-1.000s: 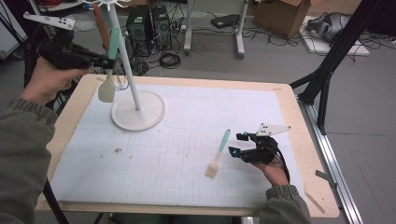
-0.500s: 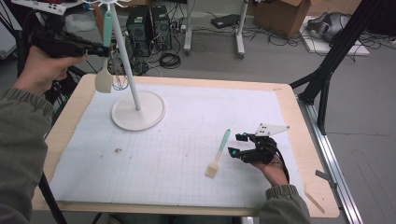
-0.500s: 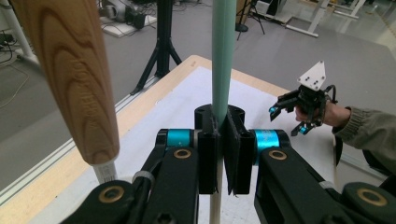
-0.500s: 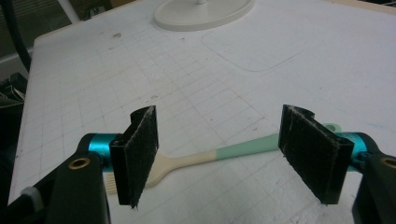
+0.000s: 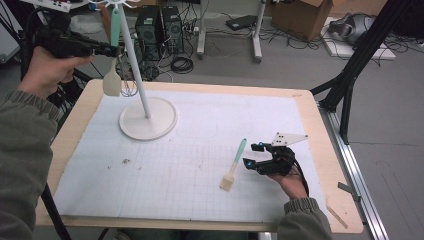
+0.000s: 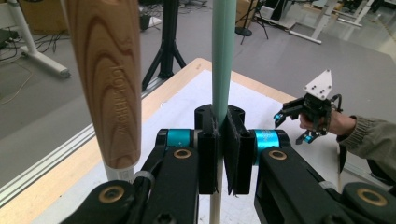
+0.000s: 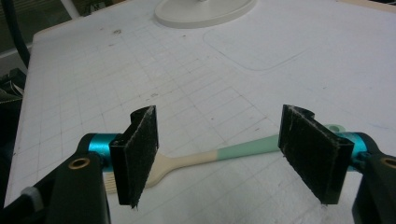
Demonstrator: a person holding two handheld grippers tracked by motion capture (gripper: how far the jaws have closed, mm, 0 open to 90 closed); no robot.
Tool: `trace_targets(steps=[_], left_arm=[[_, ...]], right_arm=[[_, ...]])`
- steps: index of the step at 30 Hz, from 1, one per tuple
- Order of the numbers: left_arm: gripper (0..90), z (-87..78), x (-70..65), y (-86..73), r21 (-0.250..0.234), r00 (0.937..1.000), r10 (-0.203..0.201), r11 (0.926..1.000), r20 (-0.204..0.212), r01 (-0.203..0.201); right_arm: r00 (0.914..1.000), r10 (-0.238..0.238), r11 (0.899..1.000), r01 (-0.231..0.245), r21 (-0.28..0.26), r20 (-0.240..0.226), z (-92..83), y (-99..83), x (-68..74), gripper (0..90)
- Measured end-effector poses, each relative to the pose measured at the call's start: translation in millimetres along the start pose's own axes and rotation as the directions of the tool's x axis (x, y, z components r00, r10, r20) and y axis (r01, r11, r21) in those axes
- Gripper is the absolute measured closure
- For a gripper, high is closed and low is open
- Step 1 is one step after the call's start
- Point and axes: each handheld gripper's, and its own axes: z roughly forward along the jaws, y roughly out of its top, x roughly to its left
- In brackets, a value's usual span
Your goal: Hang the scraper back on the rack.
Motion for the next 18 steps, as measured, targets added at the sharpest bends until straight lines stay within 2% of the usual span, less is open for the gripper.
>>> trace_targets(steps=[10, 18], left_arm=[[84.2, 3.6, 5.5, -0.8, 0.007, 0.9995, -0.022, 0.9997, -0.02, 0.022], [82.9, 1.8, 4.3, -0.8, 0.015, 0.9984, -0.018, 0.9997, -0.054, 0.019]], right_arm=[[1.0, -0.007, 1.0, 0.007, 0.001, -0.002, 1.7, 0.5, 0.6, 28.0], [1.0, -0.006, 1.0, 0.006, -0.002, -0.008, 1.9, 0.4, 0.2, 28.0]])
